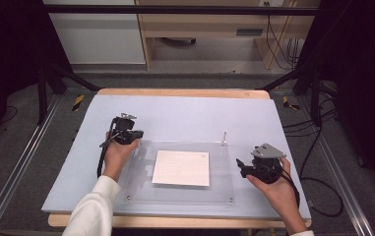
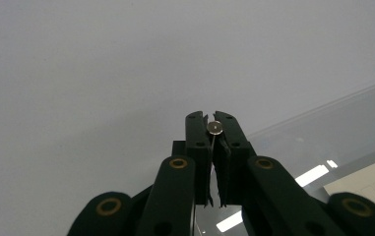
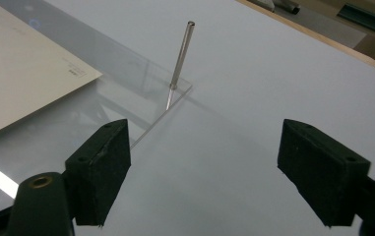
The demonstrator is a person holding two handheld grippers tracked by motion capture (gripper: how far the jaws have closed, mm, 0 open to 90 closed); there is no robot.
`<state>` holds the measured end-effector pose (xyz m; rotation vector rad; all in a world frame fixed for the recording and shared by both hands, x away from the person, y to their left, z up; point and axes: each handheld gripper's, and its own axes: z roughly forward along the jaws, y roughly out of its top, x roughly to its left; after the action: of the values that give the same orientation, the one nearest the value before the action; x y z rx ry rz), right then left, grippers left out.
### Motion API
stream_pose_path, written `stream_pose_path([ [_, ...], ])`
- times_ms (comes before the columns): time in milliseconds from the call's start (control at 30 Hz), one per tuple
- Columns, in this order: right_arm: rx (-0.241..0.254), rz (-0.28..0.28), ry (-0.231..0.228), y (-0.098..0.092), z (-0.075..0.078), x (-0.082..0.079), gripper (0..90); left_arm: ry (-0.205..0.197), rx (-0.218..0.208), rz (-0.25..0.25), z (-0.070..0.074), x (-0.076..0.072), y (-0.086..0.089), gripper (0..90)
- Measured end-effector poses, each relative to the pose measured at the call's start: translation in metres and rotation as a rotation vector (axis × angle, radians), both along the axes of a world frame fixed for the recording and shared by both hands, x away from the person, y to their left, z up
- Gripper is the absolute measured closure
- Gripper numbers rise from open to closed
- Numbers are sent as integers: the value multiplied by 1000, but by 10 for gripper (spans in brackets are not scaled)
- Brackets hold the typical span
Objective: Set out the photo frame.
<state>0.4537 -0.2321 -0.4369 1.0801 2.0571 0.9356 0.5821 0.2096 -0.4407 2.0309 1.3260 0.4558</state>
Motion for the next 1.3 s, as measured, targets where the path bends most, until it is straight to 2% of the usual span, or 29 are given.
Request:
stream_pose_path([
  [133, 32, 5, 5, -5, -2, -11, 133, 14, 1, -2, 1, 1, 0, 849],
  [200, 12, 29, 9, -5, -6, -20, 105, 20, 0, 0, 1, 3, 0, 849],
  [300, -22, 50, 13, -4, -10, -31, 122, 28, -3, -1, 2, 4, 0, 849],
  [567, -67, 100, 18, -4, -13, -54, 220, 36, -5, -2, 1, 5, 1, 849],
  [667, -97, 102, 15, -4, -16, -61, 234, 38, -6, -3, 1, 5, 1, 849],
  [800, -113, 110, 14, -5, -17, -71, 249, 41, -7, -5, 1, 6, 1, 848],
  [900, -130, 120, 30, -6, -19, -76, 231, 46, -9, -3, 1, 6, 1, 848],
  [967, -152, 131, 42, -5, -21, -79, 182, 50, -9, -5, 2, 6, 1, 848],
  [1033, -164, 134, 39, -4, -22, -81, 168, 51, -9, -5, 2, 7, 1, 848],
  [1133, -160, 139, 43, -4, -22, -83, 167, 52, -7, -6, 2, 7, 1, 848],
  [1300, -192, 153, 55, -3, -26, -86, 173, 58, -6, -8, 2, 8, 1, 848],
])
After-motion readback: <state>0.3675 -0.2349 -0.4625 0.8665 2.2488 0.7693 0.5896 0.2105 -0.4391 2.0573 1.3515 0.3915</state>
